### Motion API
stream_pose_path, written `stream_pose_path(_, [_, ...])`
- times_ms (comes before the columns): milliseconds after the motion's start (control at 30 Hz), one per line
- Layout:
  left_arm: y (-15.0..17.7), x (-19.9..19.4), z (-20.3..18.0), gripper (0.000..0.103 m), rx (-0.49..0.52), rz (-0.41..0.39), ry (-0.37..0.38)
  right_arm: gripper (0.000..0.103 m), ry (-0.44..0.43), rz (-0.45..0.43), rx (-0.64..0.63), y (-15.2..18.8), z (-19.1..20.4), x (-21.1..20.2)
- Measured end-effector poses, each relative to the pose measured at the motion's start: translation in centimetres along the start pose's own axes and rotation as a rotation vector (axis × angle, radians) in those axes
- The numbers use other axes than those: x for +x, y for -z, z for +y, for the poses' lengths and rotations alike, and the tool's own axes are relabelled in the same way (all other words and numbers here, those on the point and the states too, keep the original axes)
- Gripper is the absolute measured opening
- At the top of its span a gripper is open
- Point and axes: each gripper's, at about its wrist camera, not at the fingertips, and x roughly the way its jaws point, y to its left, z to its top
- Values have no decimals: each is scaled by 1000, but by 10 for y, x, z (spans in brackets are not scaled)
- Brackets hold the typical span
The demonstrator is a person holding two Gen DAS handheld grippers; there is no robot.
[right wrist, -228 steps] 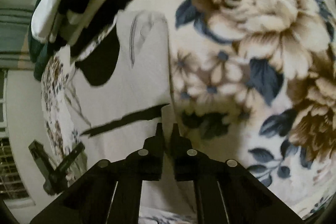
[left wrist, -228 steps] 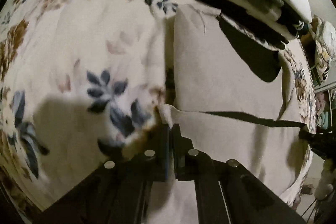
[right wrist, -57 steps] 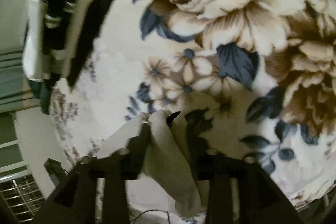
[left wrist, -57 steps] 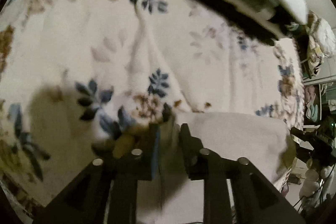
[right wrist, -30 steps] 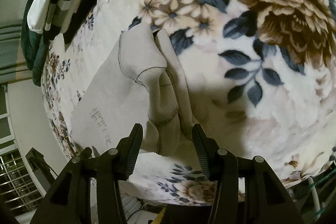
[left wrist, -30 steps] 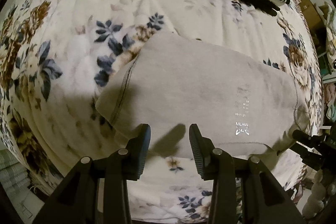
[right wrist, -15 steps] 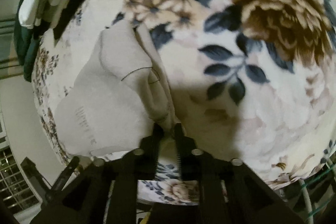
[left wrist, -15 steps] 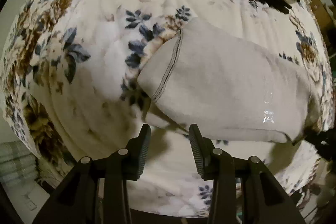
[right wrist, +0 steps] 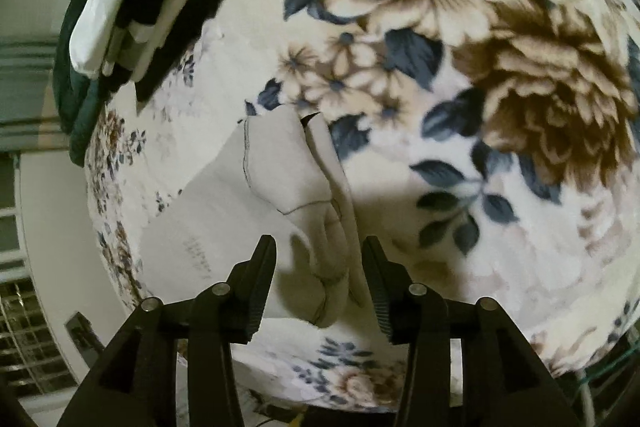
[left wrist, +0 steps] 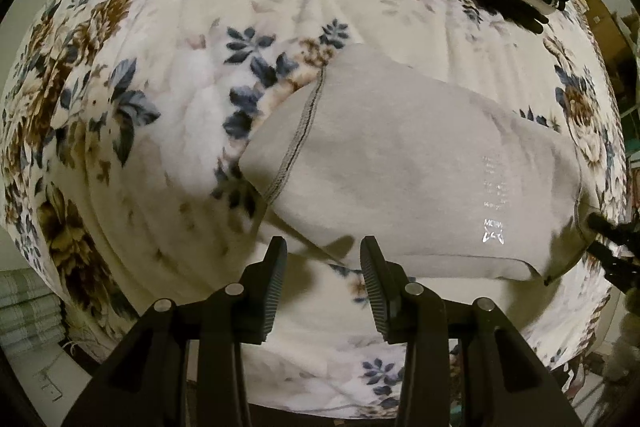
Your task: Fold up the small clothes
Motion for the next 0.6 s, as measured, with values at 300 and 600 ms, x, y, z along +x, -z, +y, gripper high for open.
stream_pose_path(300, [-56, -29, 6, 35, 16, -108, 47, 38, 62, 19, 59, 1, -5, -3])
stream_pose_path(600, [-136, 58, 7, 33, 27, 66, 163, 44, -144, 4, 169, -71, -4, 13])
